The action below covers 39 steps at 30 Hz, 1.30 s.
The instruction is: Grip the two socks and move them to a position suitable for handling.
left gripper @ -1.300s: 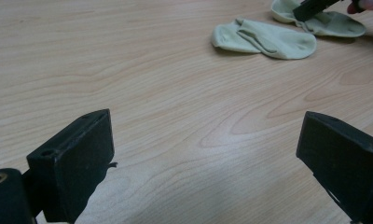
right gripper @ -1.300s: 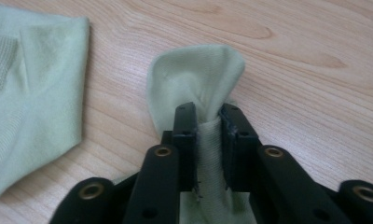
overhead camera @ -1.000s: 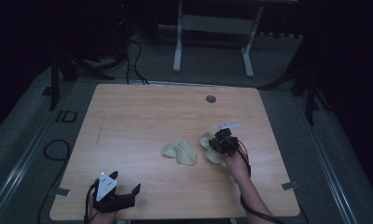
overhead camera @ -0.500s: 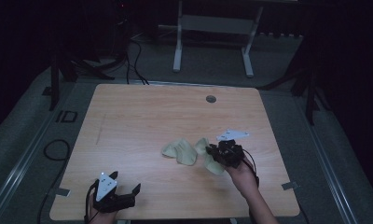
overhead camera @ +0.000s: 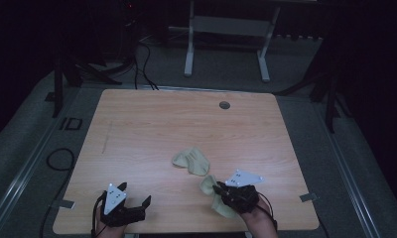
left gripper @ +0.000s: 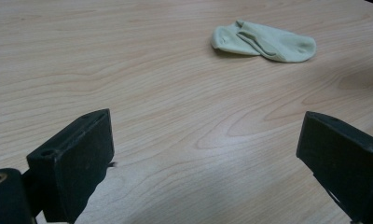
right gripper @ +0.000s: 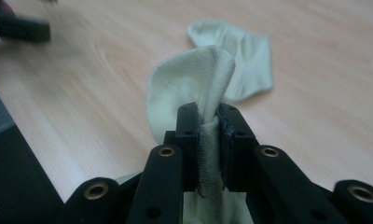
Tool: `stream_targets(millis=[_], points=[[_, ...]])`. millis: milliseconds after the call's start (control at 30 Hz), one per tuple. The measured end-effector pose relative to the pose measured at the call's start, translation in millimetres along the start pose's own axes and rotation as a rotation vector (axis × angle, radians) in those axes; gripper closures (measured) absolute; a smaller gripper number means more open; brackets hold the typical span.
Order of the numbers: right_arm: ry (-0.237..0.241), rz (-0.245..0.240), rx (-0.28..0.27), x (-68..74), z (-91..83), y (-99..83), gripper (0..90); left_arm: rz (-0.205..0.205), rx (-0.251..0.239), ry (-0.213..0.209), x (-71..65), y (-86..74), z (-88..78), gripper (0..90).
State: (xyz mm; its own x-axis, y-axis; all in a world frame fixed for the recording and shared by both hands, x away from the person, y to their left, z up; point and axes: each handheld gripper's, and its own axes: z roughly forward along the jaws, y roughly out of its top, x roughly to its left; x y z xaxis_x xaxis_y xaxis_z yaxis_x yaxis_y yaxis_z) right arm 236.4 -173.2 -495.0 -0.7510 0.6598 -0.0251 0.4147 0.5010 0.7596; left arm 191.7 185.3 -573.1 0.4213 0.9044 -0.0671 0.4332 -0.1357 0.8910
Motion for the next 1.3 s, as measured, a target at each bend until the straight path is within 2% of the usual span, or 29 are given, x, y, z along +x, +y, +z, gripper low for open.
stream_targets(millis=[67,133,233,300,367,467,500,633,700,867,967,1067,1133,1200,1300], points=[[-0.003,0.01,0.017,3.1,7.1,-9.7,79.5,-0.001,0.0,0.001,-0.9,-0.1,0.6,3.7],[0.015,0.015,0.046,3.3,15.0,-17.0,79.3,0.0,0.006,-0.004,-1.4,-0.2,1.5,3.7],[0.013,-0.004,0.089,3.4,28.5,-27.0,79.2,0.002,0.017,-0.012,-3.4,0.1,2.6,3.8],[0.02,-0.001,0.098,3.4,35.0,-31.0,78.8,-0.004,0.015,-0.031,-5.9,0.9,2.4,3.8],[0.009,-0.006,0.119,4.0,42.4,-34.2,77.9,0.003,0.011,-0.037,-9.6,2.0,2.2,3.7],[0.018,-0.005,0.145,4.5,52.3,-39.3,74.8,0.009,0.006,-0.056,-14.9,3.5,2.3,3.7],[0.027,-0.002,0.128,4.8,53.9,-41.2,73.4,0.013,0.009,-0.06,-16.0,3.6,2.6,3.7],[0.061,-0.005,0.143,7.8,52.9,-41.2,58.9,0.032,0.016,-0.084,-22.9,3.8,5.6,3.7],[0.058,0.001,0.132,10.3,52.6,-43.1,53.3,0.039,0.021,-0.096,-26.2,4.1,7.7,3.8],[0.041,-0.023,0.115,18.0,56.2,-44.4,38.8,0.054,0.038,-0.128,-35.9,4.9,13.8,3.8],[0.038,-0.023,0.119,19.2,58.5,-43.2,32.0,0.065,0.035,-0.143,-41.8,7.2,15.0,3.8],[0.049,-0.019,0.129,19.7,60.1,-41.1,26.0,0.06,0.044,-0.178,-47.1,10.4,17.5,3.8],[0.049,-0.016,0.14,20.1,58.3,-38.4,25.9,0.057,0.049,-0.206,-50.5,13.2,18.8,3.9],[0.067,-0.009,0.123,20.9,52.4,-35.6,25.9,0.066,0.038,-0.237,-54.0,15.8,19.2,3.9],[0.07,-0.025,0.104,23.7,42.0,-31.5,28.0,0.09,0.034,-0.272,-61.0,21.0,20.7,6.3]])
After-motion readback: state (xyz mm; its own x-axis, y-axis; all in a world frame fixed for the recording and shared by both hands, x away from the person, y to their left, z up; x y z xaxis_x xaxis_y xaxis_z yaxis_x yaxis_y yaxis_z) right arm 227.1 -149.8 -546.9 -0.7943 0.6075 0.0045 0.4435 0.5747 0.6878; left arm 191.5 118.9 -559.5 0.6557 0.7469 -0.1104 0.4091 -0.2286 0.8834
